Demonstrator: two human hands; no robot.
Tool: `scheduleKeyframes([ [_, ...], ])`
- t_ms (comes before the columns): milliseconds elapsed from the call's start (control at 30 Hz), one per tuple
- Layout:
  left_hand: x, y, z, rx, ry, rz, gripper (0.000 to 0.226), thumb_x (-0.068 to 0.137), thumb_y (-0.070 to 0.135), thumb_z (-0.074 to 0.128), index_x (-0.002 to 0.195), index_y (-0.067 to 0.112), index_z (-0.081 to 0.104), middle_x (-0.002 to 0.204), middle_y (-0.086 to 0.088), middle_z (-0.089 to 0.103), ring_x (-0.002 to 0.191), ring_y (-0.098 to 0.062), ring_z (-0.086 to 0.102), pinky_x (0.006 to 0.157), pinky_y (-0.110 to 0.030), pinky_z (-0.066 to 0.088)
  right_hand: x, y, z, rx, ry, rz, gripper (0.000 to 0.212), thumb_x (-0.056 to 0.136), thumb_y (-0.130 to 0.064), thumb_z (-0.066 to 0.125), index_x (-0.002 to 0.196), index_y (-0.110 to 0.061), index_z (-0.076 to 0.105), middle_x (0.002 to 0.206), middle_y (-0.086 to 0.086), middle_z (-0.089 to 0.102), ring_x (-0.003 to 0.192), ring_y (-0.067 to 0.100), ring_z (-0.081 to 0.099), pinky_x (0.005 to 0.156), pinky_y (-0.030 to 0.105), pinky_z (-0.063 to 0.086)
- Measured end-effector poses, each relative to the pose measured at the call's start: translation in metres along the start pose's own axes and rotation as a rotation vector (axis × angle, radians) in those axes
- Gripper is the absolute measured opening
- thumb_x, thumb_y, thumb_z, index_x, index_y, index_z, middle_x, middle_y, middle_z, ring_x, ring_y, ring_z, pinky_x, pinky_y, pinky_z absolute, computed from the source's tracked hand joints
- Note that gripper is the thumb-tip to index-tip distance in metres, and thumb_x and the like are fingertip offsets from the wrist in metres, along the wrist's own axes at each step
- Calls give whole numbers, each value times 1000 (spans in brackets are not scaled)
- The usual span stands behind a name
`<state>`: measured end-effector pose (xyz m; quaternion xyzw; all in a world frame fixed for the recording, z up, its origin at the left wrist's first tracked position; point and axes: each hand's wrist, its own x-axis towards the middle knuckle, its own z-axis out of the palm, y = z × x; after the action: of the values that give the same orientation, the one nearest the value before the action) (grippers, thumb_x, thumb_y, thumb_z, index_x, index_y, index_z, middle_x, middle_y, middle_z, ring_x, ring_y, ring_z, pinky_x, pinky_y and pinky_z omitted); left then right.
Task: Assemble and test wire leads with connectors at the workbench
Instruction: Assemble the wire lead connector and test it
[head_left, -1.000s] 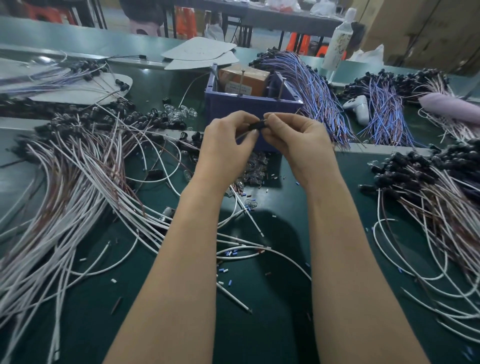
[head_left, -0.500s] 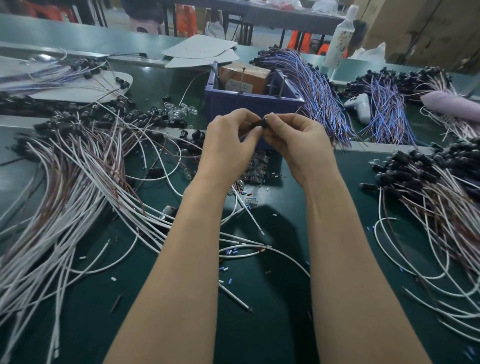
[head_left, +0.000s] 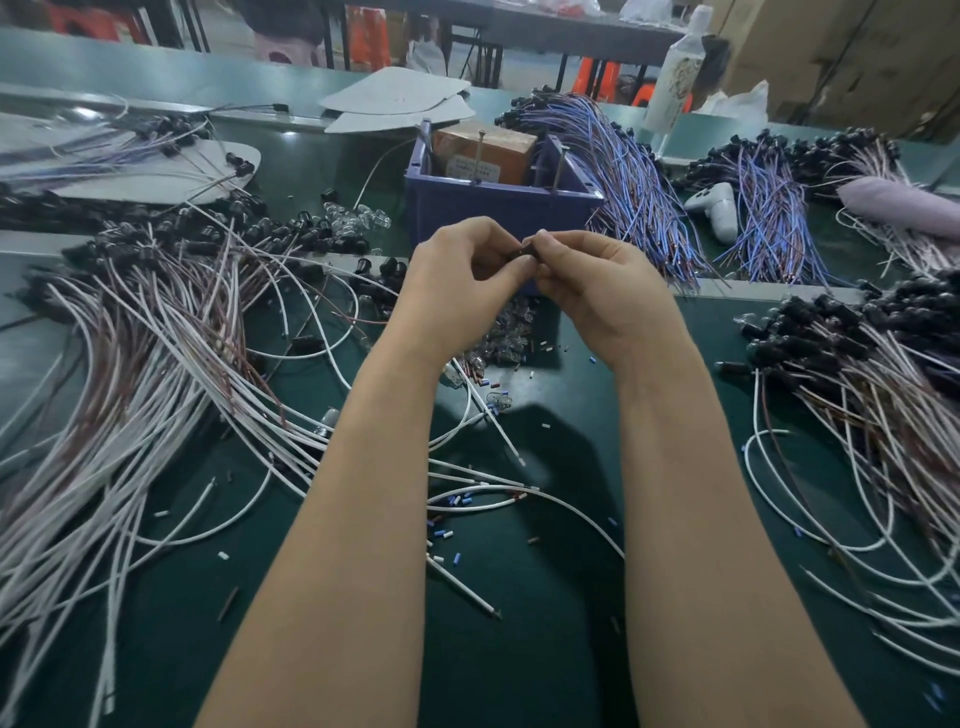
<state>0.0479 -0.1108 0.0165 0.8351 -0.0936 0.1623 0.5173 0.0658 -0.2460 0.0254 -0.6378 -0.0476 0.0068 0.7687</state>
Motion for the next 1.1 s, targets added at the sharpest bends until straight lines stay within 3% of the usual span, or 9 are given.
scheduleKeyframes([
  [200, -2, 0, 0, 109, -1, -65, 23, 87, 27, 67, 108, 18, 65, 96, 2, 68, 90, -11, 63, 87, -26, 49, 2, 6, 4, -159, 83, -7, 13, 92, -9, 59, 81, -9, 63, 75, 6, 65, 62, 10, 64, 65, 20, 56],
  [333, 1, 12, -8, 124, 32, -20, 31, 91, 44, 56, 83, 15, 63, 68, 8, 63, 59, 0, 54, 64, -22, 46, 5, 2, -4, 84, 302, 21, 17, 97, -6, 50, 80, -5, 55, 73, 10, 63, 52, 8, 65, 55, 18, 54],
  [500, -5, 27, 8, -161, -441, -577, 72, 95, 63, 20, 108, 0, 54, 57, -6, 69, 37, -10, 44, 39, -14, 37, 8, -1, -13, 175, 346, 42, 14, 95, -4, 46, 86, -6, 56, 71, 9, 60, 46, 9, 61, 49, 18, 51],
  [567, -4, 26, 10, -429, -279, -640, 59, 97, 59, 24, 111, 7, 49, 55, -3, 64, 39, -9, 42, 39, -17, 35, 7, -1, -17, 10, 315, 53, 25, 95, -4, 44, 77, -8, 61, 62, 5, 59, 45, 8, 54, 46, 17, 47],
  [700, 3, 14, -13, -912, 274, -450, 31, 102, 33, 37, 87, 11, 53, 54, 7, 46, 40, -3, 33, 40, -15, 27, 5, -2, -28, -303, 133, 123, 29, 98, -13, 49, 71, -10, 61, 59, 4, 49, 44, 7, 38, 44, 15, 31],
  [800, 1, 9, -29, -984, 585, -335, 33, 101, 26, 41, 75, 11, 54, 51, 7, 42, 40, -3, 32, 40, -16, 25, -1, -5, -29, -624, -59, 210, 29, 94, -22, 56, 68, -13, 64, 60, 4, 53, 49, 11, 42, 50, 20, 36],
  [867, 0, 12, -36, -938, 636, -287, 33, 102, 25, 41, 74, 13, 52, 51, 7, 39, 41, -4, 32, 41, -17, 27, -8, -8, -22, -834, -259, 202, 28, 92, -28, 59, 68, -16, 68, 58, -2, 63, 54, 12, 54, 59, 23, 45],
  [967, -1, 22, -39, -736, 338, -230, 34, 102, 26, 40, 73, 15, 52, 47, 12, 38, 40, -3, 31, 41, -16, 27, -16, -12, -3, -778, -433, 110, 30, 95, -40, 50, 82, -21, 71, 79, -4, 74, 75, 10, 69, 80, 28, 55],
  [1100, 0, 33, -34, -177, 0, -172, 40, 101, 28, 42, 64, 18, 55, 35, 11, 40, 33, -2, 35, 46, -22, 31, -17, -19, 13, -347, -478, 59, 30, 100, -28, 44, 94, -11, 67, 82, 5, 72, 73, 15, 66, 75, 30, 52],
])
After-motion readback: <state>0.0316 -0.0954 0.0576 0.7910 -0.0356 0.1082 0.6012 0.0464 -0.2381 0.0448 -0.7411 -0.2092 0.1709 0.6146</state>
